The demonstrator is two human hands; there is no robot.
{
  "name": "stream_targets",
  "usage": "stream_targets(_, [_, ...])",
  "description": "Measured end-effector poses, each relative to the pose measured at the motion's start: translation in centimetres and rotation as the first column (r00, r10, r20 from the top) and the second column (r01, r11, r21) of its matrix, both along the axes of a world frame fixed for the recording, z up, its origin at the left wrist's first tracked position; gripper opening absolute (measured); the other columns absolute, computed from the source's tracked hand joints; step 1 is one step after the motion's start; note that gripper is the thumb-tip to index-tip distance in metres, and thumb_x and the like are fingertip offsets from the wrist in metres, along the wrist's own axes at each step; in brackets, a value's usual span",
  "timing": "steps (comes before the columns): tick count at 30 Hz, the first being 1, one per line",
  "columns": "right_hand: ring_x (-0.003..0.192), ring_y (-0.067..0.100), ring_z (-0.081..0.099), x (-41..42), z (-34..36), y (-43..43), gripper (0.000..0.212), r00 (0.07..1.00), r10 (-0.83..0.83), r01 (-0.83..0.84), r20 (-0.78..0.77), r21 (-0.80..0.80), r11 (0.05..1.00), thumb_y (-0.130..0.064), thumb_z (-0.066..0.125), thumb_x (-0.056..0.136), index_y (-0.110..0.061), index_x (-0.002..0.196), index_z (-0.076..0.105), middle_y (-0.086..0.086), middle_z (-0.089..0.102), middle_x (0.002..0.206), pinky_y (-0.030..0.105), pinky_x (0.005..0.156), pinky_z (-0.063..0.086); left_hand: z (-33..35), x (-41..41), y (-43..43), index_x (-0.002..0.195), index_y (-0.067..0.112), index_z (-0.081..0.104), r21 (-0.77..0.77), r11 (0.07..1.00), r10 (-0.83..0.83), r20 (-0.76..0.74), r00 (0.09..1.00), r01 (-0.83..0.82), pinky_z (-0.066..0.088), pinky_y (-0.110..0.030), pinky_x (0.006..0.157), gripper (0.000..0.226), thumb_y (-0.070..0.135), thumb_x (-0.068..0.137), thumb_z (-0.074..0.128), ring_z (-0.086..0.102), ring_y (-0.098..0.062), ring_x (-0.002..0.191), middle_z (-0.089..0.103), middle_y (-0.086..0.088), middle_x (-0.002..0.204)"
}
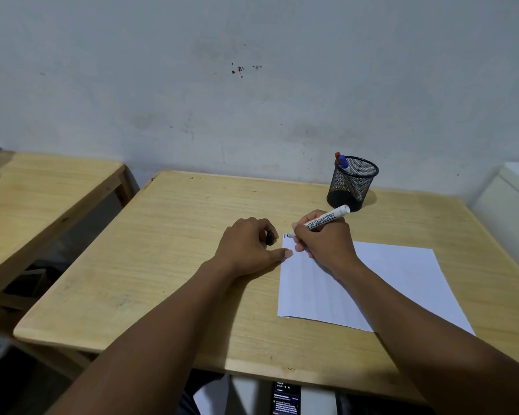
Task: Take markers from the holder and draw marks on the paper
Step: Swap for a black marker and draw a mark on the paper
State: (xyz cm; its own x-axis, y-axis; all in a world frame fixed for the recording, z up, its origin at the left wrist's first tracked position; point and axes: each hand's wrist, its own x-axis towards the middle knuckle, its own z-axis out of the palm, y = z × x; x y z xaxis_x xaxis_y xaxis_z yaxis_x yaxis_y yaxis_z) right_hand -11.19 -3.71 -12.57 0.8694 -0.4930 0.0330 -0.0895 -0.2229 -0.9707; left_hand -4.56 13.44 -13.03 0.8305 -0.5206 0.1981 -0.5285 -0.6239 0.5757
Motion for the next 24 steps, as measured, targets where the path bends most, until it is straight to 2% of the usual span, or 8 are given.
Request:
stream_targets(10, [0.060,0.023,0.076,0.1,-0.4,-0.1,0.013,1.000,0.009,-0.008,0.005,-0.040,0.999,-0.022,0.080,0.084,-0.012,0.083,0.071,0.011,0.077,0.071,0.038,0.059,0.057,0.0,-0.1,0.1,0.087,0.029,0.069,-0.007,1.000,-0.003,0.003,1.000,0.003,0.052,-0.030,0.069,0.044,0.065,0.063,0.077,0.062,-0.006,0.076,0.067,0.014,0.080])
stream_targets(15, [0.057,0.025,0.073,0.0,-0.1,0.1,0.011,1.000,0.010,-0.010,-0.016,0.002,1.000,-0.016,0.077,0.082,-0.008,0.081,0.069,0.015,0.077,0.069,0.037,0.057,0.055,0.2,-0.2,0.2,0.087,0.028,0.070,-0.007,1.000,0.000,-0.023,1.000,-0.001,0.048,-0.026,0.065,0.040,0.061,0.065,0.078,0.061,-0.005,0.073,0.065,0.015,0.077])
stream_targets(17, [0.054,0.025,0.069,0.1,0.3,0.1,0.011,1.000,-0.019,0.020,-0.002,0.082,0.996,-0.014,0.075,0.086,-0.009,0.080,0.068,0.013,0.075,0.066,0.031,0.051,0.049,0.3,-0.2,0.2,0.088,0.027,0.071,-0.026,1.000,0.015,-0.078,0.997,-0.017,0.051,-0.027,0.068,0.034,0.054,0.068,0.077,0.064,-0.008,0.077,0.068,0.012,0.079])
stream_targets(19, [0.050,0.023,0.061,0.2,0.9,-0.2,0.013,0.998,-0.053,0.047,0.019,0.225,0.973,-0.015,0.074,0.090,-0.009,0.079,0.068,0.012,0.070,0.063,0.026,0.045,0.040,0.6,0.2,0.5,0.087,0.024,0.074,-0.090,0.995,0.012,-0.190,0.982,-0.030,0.051,-0.026,0.068,0.019,0.038,0.076,0.077,0.067,-0.009,0.079,0.074,0.009,0.082])
stream_targets(21, [0.046,0.017,0.055,0.2,1.7,-0.8,0.012,0.997,-0.071,0.063,0.011,0.337,0.939,-0.017,0.074,0.092,-0.010,0.083,0.070,0.009,0.067,0.062,0.022,0.043,0.035,1.1,0.8,0.9,0.086,0.017,0.077,-0.185,0.981,-0.002,-0.308,0.951,-0.057,0.048,-0.019,0.065,0.007,0.023,0.083,0.076,0.067,-0.004,0.071,0.076,0.007,0.080])
stream_targets(24, [0.044,0.010,0.053,0.1,3.6,-1.7,0.007,0.997,-0.045,0.015,0.058,0.442,0.897,-0.011,0.072,0.092,-0.011,0.085,0.069,0.009,0.066,0.065,0.020,0.041,0.036,2.8,1.2,1.1,0.091,0.003,0.076,-0.385,0.910,-0.036,-0.440,0.897,-0.153,0.049,-0.018,0.062,0.011,0.012,0.086,0.078,0.065,-0.002,0.059,0.077,-0.004,0.083])
